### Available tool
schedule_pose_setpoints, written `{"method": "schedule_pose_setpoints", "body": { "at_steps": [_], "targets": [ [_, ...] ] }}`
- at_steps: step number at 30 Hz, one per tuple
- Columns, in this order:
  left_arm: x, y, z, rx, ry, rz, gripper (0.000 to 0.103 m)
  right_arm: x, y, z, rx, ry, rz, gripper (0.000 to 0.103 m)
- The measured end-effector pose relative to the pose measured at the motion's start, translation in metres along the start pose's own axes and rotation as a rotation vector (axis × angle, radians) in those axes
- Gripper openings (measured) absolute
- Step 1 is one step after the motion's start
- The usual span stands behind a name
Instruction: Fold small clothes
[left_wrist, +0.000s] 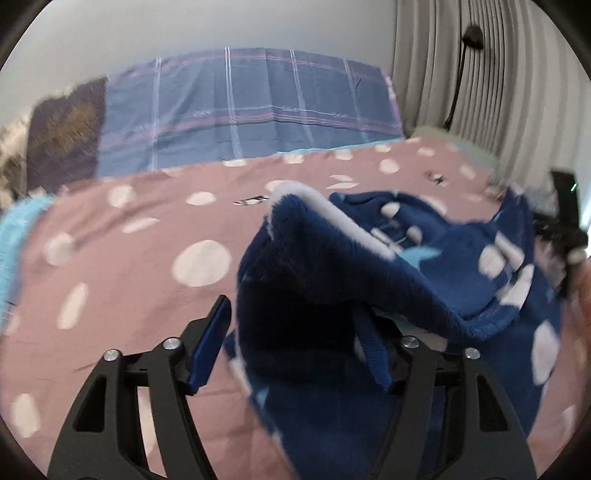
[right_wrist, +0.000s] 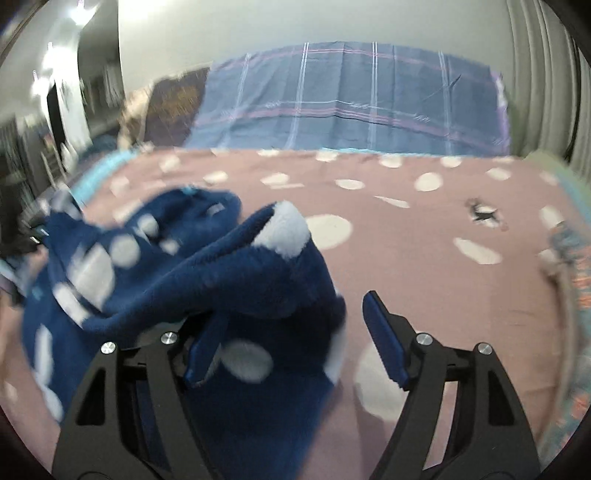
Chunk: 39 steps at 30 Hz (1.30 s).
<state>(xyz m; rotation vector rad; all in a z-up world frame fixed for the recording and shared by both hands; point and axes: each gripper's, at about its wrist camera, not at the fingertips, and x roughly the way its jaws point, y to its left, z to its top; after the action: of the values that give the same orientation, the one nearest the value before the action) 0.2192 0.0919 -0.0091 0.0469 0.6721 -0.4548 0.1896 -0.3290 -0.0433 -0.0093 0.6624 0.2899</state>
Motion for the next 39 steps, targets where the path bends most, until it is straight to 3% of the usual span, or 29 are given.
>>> {"method": "schedule_pose_setpoints", "body": {
  "at_steps": [1,2,3,4,7,10,12,13,14,16,19,20,21,22,23,28,30,32,33,35,37,39],
  "targets": [
    [0.004,0.004,0.001,-0.026,0.003,-0.031,0.037,0.004,-0.007,0.003,0.039,0.002,0.054,0.061],
    [0.007,0.009,0.002,-0.053,0.004,-0.046,0.018,0.006,-0.01,0.003,0.066,0.01,0.09,0.044],
    [0.011,0.015,0.002,-0.084,0.002,-0.05,0.013,0.009,-0.015,0.005,0.102,0.017,0.106,0.023],
    [0.012,0.021,0.002,-0.115,-0.007,-0.041,0.013,0.011,-0.018,0.006,0.126,0.015,0.109,0.019],
    [0.023,0.036,0.001,-0.196,0.001,0.004,0.012,0.017,-0.039,0.011,0.278,-0.004,0.118,0.018],
    [0.035,0.043,-0.004,-0.235,0.038,0.006,0.016,0.029,-0.052,0.007,0.358,0.034,0.094,0.019],
    [0.04,0.048,-0.006,-0.272,0.055,-0.023,0.028,0.034,-0.056,0.004,0.385,0.056,0.09,0.034],
    [0.041,0.052,-0.005,-0.297,0.06,-0.044,0.042,0.034,-0.059,0.002,0.402,0.059,0.098,0.04],
    [0.041,0.055,-0.005,-0.315,0.059,-0.053,0.05,0.034,-0.061,0.002,0.421,0.056,0.122,0.051],
    [0.048,0.062,-0.001,-0.364,0.074,-0.095,0.053,0.035,-0.065,0.002,0.449,0.052,0.156,0.064],
    [0.064,0.07,0.004,-0.435,0.108,-0.139,0.054,0.049,-0.072,0.005,0.484,0.086,0.183,0.068],
    [0.069,0.072,0.005,-0.451,0.113,-0.148,0.049,0.058,-0.075,0.006,0.504,0.114,0.2,0.068],
    [0.072,0.071,0.008,-0.454,0.107,-0.149,0.034,0.065,-0.078,0.007,0.524,0.134,0.215,0.061],
    [0.071,0.069,0.01,-0.448,0.095,-0.16,0.011,0.07,-0.079,0.008,0.536,0.137,0.218,0.044],
    [0.062,0.062,0.013,-0.43,0.054,-0.154,0.011,0.069,-0.077,0.01,0.536,0.118,0.211,0.014],
    [-0.006,0.036,0.028,-0.298,-0.134,-0.095,0.011,0.014,-0.051,0.031,0.405,-0.122,0.234,0.013],
    [-0.017,0.031,0.035,-0.218,-0.151,-0.005,0.011,0.003,-0.045,0.043,0.377,-0.174,0.251,0.015],
    [-0.003,0.033,0.037,-0.184,-0.108,0.077,0.012,0.015,-0.042,0.053,0.34,-0.145,0.195,0.02],
    [0.007,0.036,0.033,-0.18,-0.074,0.088,0.012,0.03,-0.041,0.054,0.322,-0.1,0.154,0.027],
    [0.036,0.036,0.023,-0.161,0.035,0.104,0.015,0.073,-0.037,0.048,0.275,0.053,0.018,0.035],
    [0.054,0.03,0.01,-0.135,0.099,0.119,0.02,0.096,-0.038,0.036,0.264,0.158,-0.089,0.035],
    [0.047,0.026,0.008,-0.123,0.086,0.126,0.028,0.086,-0.043,0.029,0.297,0.127,-0.101,0.038]
  ]
}}
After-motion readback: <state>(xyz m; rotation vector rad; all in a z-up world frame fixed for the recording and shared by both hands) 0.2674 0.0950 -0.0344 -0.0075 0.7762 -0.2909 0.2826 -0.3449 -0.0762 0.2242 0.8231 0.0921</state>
